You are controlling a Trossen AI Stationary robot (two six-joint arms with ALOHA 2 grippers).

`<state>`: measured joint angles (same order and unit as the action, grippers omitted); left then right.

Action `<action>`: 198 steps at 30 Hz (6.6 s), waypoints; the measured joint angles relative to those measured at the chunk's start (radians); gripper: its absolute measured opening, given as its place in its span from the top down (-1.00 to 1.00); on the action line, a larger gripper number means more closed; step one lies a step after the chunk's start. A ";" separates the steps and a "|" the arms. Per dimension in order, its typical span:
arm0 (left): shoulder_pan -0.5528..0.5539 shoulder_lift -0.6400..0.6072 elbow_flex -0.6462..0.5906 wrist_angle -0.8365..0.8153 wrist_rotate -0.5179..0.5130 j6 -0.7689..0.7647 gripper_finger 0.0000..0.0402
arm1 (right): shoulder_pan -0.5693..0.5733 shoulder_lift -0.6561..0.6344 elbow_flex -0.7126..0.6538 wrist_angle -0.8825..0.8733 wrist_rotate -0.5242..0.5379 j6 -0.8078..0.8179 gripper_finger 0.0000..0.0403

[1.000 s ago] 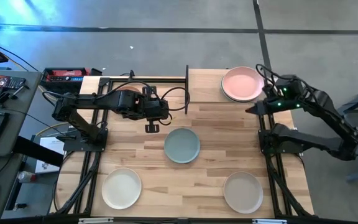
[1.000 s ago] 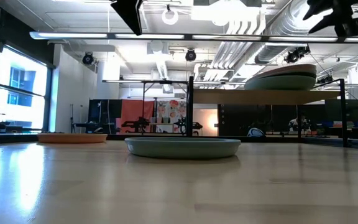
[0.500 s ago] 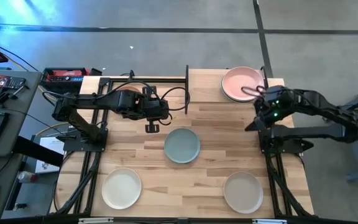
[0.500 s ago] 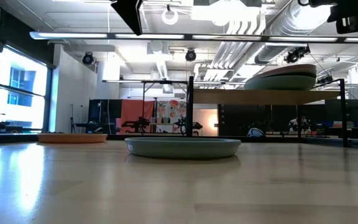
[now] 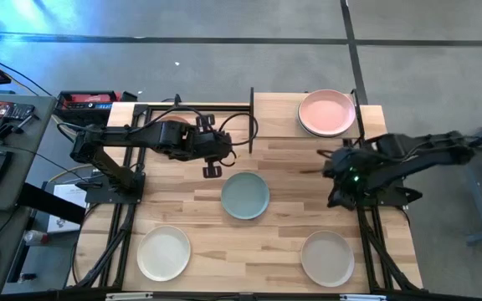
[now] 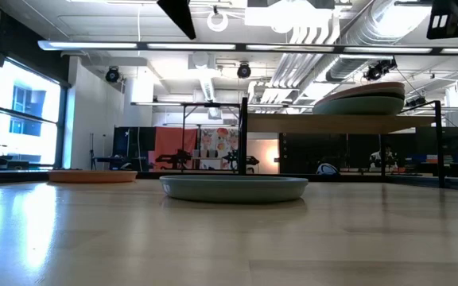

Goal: Place and stack plates onto a shelf
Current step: Put the light brown plate on the shelf

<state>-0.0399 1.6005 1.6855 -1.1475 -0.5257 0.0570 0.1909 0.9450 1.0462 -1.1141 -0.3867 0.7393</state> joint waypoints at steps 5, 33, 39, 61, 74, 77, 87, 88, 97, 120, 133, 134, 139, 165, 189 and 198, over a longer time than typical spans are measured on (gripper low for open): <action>0.000 0.000 0.000 0.002 -0.001 0.000 0.52 | 0.086 0.081 0.000 0.039 0.039 0.045 0.36; -0.014 0.000 0.000 0.001 0.021 -0.080 0.52 | 0.317 0.673 0.000 0.191 0.211 -0.226 0.36; -0.014 0.000 0.000 0.001 0.022 -0.083 0.52 | 0.323 0.726 0.000 0.242 0.211 -0.261 0.36; -0.013 0.000 0.000 0.001 0.022 -0.080 0.52 | 0.394 0.863 0.004 0.269 0.259 -0.327 0.36; -0.013 0.000 0.000 0.001 0.022 -0.080 0.52 | 0.385 0.864 0.001 0.266 0.201 -0.262 0.94; -0.013 0.000 0.000 0.001 0.022 -0.080 0.52 | 0.385 0.862 0.000 0.265 0.194 -0.211 0.94; -0.012 0.000 0.000 -0.026 0.022 -0.089 0.52 | 0.367 0.759 -0.002 0.259 0.226 0.079 1.00; -0.012 0.000 0.000 -0.036 0.022 -0.089 0.52 | 0.364 0.739 -0.002 0.259 0.238 0.109 1.00; -0.012 0.000 0.000 -0.159 0.019 -0.090 0.52 | 0.302 0.550 -0.002 0.239 0.388 0.325 1.00; 0.102 0.000 0.000 -0.146 0.010 -0.047 0.52 | -0.197 0.225 0.000 0.156 0.652 0.313 1.00; 0.167 0.000 0.000 -0.133 0.019 -0.056 0.52 | -0.617 0.167 0.000 0.357 0.620 0.060 1.00; 0.172 0.000 0.000 -0.133 0.019 -0.056 0.52 | -0.642 0.167 0.000 0.378 0.613 0.047 1.00; 0.197 0.000 0.000 -0.133 0.019 -0.067 0.52 | -0.740 0.167 0.000 0.508 0.515 0.004 1.00; 0.230 0.000 0.000 -0.133 0.022 -0.108 0.52 | -0.700 0.168 0.000 0.308 0.436 0.165 1.00; 0.230 0.000 0.000 -0.133 0.022 -0.116 0.52 | -0.649 0.168 0.000 0.158 0.580 0.202 1.00; 0.230 0.000 0.000 -0.133 0.022 -0.117 0.52 | -0.705 0.168 0.000 0.152 0.595 0.176 1.00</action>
<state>0.1900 1.6005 1.6855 -1.2804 -0.5037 -0.0601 -0.5141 1.1133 1.0466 -0.9623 0.2080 0.9157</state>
